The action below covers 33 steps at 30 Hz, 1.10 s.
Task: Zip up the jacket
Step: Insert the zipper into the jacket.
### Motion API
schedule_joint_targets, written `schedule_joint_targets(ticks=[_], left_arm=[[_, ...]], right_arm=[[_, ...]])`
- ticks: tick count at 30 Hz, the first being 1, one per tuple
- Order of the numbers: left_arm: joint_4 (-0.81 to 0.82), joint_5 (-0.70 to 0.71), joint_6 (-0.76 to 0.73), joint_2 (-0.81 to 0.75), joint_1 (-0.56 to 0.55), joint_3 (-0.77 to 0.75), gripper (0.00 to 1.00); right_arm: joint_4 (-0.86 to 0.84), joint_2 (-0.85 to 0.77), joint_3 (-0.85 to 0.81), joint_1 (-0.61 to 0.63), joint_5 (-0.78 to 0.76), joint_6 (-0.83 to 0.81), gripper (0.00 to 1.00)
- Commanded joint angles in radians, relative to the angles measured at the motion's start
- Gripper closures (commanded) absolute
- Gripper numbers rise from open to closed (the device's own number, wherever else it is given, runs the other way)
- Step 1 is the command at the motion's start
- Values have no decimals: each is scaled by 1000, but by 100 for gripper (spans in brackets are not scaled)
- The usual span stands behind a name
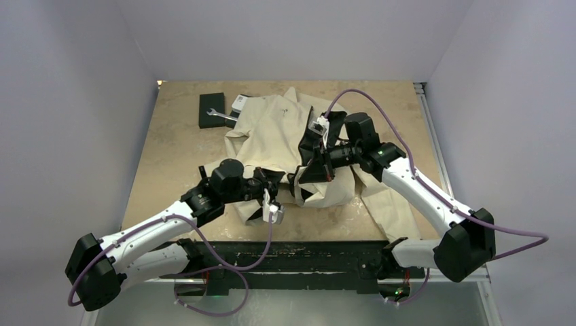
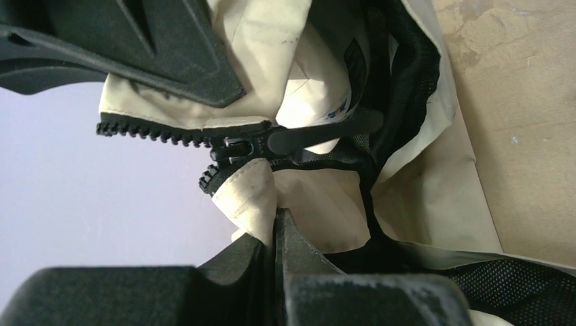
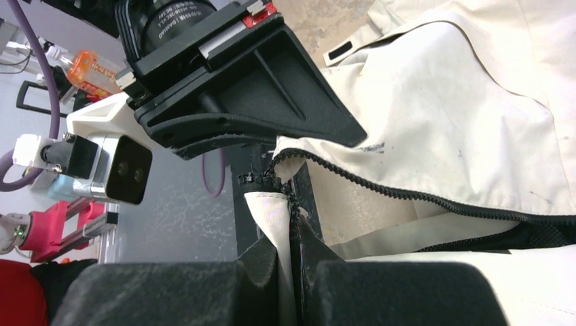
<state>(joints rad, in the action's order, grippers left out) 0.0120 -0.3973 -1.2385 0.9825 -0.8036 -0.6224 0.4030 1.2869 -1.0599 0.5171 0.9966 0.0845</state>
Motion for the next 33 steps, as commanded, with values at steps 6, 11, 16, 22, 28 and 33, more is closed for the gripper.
schedule_joint_targets(ticks=[6,11,16,22,28,33], left_arm=[[-10,-56,-65,-38,-16,10,100],[71,27,26,-45,-17,20,98],[23,56,170,-88,-17,-17,67],[-116,-10,331,-167,-57,-83,13],[-136,120,409,-177,-143,-74,7],[-177,202,478,-184,-195,-101,5]], right_arm=[[-189,-21,47,6,77,136,100],[-232,-40,96,6,105,187,100],[-280,-59,124,6,126,243,100],[-415,-72,162,6,158,357,100],[-606,-103,233,6,168,515,100],[-645,-118,267,5,161,564,100]])
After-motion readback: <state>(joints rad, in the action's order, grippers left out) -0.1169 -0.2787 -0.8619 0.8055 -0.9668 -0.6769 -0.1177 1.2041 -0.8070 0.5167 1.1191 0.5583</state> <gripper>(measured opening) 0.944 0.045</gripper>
